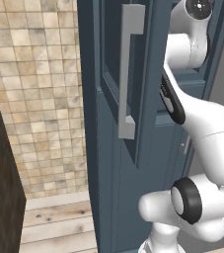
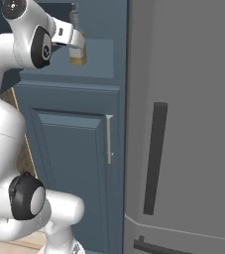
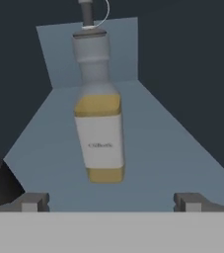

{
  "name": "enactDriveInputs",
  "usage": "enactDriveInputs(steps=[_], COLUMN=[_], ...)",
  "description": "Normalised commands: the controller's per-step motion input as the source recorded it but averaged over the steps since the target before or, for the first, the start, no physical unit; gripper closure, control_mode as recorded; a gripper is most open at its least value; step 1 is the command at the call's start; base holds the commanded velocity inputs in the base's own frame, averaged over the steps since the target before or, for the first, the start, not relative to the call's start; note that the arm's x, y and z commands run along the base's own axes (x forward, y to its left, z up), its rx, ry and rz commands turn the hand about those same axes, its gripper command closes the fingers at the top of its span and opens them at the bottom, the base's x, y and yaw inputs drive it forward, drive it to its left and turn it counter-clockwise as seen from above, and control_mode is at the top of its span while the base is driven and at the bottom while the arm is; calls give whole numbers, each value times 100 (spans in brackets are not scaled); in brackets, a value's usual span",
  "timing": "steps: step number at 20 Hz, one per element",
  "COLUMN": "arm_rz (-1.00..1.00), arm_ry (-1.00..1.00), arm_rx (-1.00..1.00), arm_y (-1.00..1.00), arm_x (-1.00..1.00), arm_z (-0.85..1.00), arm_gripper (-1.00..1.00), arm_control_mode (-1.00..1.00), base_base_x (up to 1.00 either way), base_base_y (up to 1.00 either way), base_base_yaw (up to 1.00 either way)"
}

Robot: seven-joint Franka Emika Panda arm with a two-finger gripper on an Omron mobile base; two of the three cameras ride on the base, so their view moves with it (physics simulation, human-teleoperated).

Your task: Move the oil and vinegar bottle and shaker from the cabinet to the dining counter.

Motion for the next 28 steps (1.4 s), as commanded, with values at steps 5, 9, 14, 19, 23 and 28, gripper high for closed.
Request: enactDriveInputs(steps=[5,9,14,19,23,28], arm_rz=[-3,-2,0,0,0,0], arm_ry=[2,0,0,0,0,0], arm_rx=[0,0,0,0,0,0], arm_y=[0,0,5,2,0,0], arm_x=[13,9,5,0,4,10], arm_z=[0,0,0,-3,-8,-8], arm_gripper=[-100,-100,-100,-100,-100,-100], arm_control_mode=[-100,-100,-100,-100,-100,-100], base_base_x=[0,0,0,0,0,0], base_base_y=[0,0,0,0,0,0], base_base_yaw=[0,0,0,0,0,0])
